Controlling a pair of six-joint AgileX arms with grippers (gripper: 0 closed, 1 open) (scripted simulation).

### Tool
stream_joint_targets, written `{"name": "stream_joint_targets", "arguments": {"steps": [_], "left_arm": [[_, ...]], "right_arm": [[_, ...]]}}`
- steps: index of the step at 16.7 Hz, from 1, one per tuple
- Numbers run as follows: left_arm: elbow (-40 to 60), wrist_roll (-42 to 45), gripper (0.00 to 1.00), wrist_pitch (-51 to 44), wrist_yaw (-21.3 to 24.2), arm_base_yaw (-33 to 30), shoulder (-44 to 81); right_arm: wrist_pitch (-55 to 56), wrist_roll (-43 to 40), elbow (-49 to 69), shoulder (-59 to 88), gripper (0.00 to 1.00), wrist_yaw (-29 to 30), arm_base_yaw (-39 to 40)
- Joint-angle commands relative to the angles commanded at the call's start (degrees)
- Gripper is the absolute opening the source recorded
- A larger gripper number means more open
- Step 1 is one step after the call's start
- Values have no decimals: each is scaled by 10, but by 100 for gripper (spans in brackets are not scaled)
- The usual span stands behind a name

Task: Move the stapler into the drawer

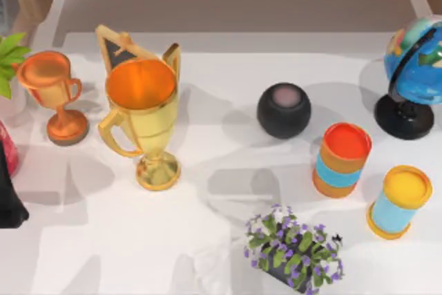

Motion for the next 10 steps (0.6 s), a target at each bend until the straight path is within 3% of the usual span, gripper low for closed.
{"name": "stream_joint_targets", "arguments": {"steps": [4, 10], "left_arm": [[0, 0, 100, 0, 0, 0, 0], [0, 0, 100, 0, 0, 0, 0]], "right_arm": [[-41, -1, 63, 24, 0, 34, 34], [-50, -1, 71, 31, 0, 37, 36]]}}
